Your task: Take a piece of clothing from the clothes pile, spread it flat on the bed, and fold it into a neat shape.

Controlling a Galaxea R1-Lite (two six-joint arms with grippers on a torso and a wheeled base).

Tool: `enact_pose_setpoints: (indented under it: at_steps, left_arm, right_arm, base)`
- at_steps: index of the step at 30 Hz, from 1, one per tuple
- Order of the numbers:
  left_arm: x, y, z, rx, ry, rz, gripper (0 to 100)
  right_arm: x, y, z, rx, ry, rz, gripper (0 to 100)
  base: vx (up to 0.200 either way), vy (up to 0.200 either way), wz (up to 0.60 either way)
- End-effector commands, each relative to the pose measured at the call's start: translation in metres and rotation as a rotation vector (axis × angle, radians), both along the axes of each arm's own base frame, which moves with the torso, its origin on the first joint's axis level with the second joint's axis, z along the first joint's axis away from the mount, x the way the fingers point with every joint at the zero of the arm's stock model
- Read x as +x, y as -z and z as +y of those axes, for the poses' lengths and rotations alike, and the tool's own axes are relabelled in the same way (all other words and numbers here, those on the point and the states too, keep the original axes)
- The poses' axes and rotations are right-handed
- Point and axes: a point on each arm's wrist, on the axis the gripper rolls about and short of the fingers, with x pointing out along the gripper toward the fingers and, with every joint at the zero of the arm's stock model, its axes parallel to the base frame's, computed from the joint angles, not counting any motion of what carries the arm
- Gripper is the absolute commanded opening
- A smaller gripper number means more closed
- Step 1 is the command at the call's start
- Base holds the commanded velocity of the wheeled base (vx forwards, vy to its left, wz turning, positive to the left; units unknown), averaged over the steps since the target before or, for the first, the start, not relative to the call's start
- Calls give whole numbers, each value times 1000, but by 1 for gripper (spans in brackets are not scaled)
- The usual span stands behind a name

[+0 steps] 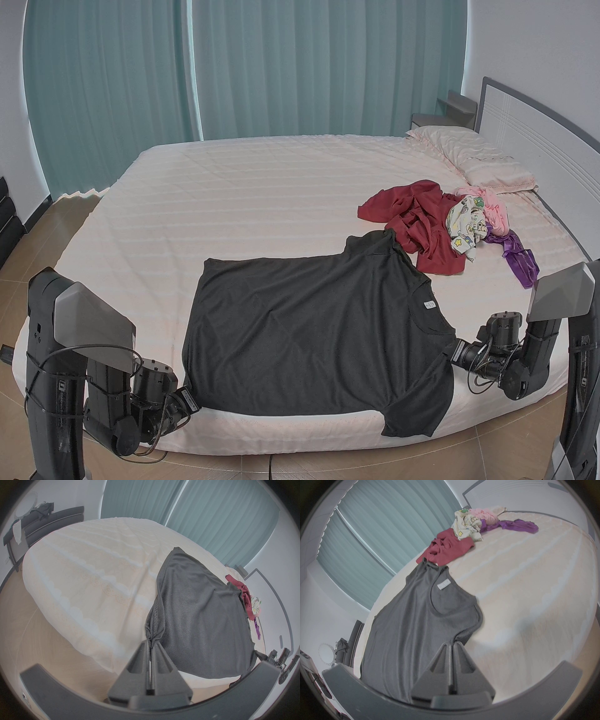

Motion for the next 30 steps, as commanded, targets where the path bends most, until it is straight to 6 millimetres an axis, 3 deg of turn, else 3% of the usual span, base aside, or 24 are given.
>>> enact_pose_setpoints:
  at_steps: [1,9,16,17,23,30]
  left_arm:
    - [0,1,0,1,-2,4,0]
    - [-1,3,0,3,1,13,0]
    - [-1,4,0,2,2,13,0]
    - [-1,4,0,3,2,15,0]
    - [-1,4,0,3,2,15,0]
    - [-1,4,0,4,1,16,0]
  right_arm:
    - [13,-11,-3,4,12,-65,0]
    - [42,-22,11,-12,-33,-180,0]
    - [59,-21,16,-39,-64,-146,0]
    - [61,-21,16,-39,-64,-152,100]
    - [57,-19,8,-65,-48,-146,100]
    - [36,-29,-13,-63,7,-112,100]
  base:
    - [0,0,0]
    - [0,0,0]
    - [0,0,0]
    - [0,0,0]
    - [0,0,0]
    - [0,0,0]
